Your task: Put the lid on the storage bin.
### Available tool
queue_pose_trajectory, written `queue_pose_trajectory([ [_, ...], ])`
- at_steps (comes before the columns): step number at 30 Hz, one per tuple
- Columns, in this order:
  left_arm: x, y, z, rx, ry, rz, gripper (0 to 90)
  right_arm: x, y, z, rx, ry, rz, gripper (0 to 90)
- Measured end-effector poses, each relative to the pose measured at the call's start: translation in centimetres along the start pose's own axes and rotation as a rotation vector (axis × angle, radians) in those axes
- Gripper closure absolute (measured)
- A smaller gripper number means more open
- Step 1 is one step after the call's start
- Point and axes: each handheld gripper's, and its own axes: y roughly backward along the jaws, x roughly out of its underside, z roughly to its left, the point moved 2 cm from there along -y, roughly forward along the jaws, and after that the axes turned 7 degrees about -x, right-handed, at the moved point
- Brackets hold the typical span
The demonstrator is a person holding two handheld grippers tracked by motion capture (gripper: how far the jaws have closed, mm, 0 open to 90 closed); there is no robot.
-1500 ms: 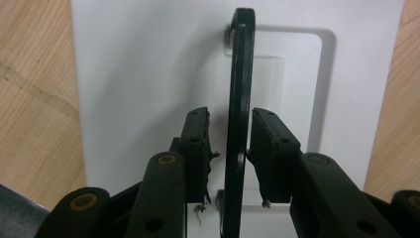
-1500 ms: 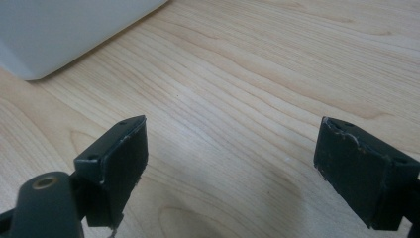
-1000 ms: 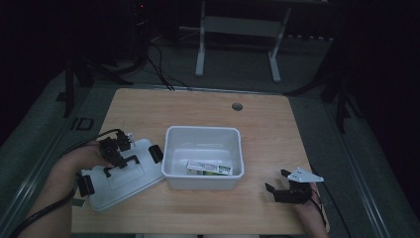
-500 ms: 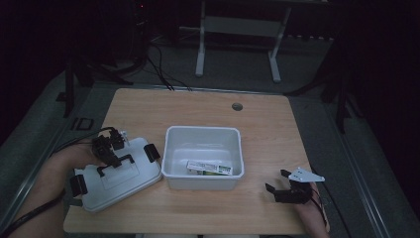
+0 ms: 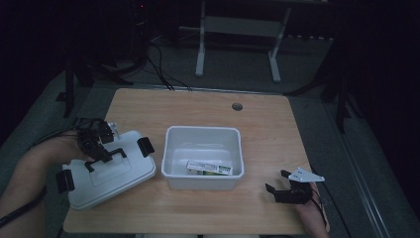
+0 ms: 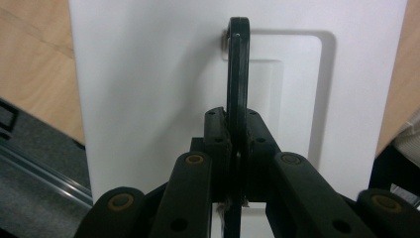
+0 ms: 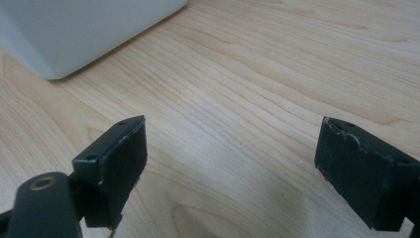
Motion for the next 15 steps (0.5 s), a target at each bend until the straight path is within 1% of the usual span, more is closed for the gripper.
queue_pose_trajectory([
  [1, 0.0, 0.0, 0.0, 0.000, 0.000, 0.000, 83.8, 0.0, 0.0, 0.0, 0.000, 0.000, 0.000, 12.7],
  [2, 0.0, 0.6, 0.0, -0.003, 0.004, -0.004, 83.8, 0.0, 0.0, 0.0, 0.001, 0.000, 0.000, 12.7],
  [4, 0.1, 1.8, 0.1, -0.004, -0.006, -0.015, 83.7, 0.0, 0.0, 0.0, 0.002, 0.001, -0.001, 12.7],
  [5, 0.1, 1.8, 0.1, -0.004, -0.006, -0.015, 83.7, 0.0, 0.0, 0.0, 0.002, 0.001, -0.001, 12.7],
  [6, 0.1, 2.9, 0.1, -0.010, -0.006, -0.033, 83.7, 0.0, 0.0, 0.0, 0.003, 0.001, -0.001, 12.7],
  [8, 0.0, 3.9, 0.1, -0.013, -0.009, -0.036, 83.8, 0.0, 0.0, 0.0, 0.002, 0.001, 0.000, 12.7],
  [10, -0.3, 4.7, 0.0, -0.029, -0.023, -0.036, 83.8, 0.0, 0.0, 0.0, 0.002, 0.002, 0.001, 12.7],
  [15, -1.5, 6.1, -0.3, -0.039, -0.054, -0.036, 83.8, 0.0, 0.0, 0.0, 0.000, 0.002, 0.001, 12.7],
])
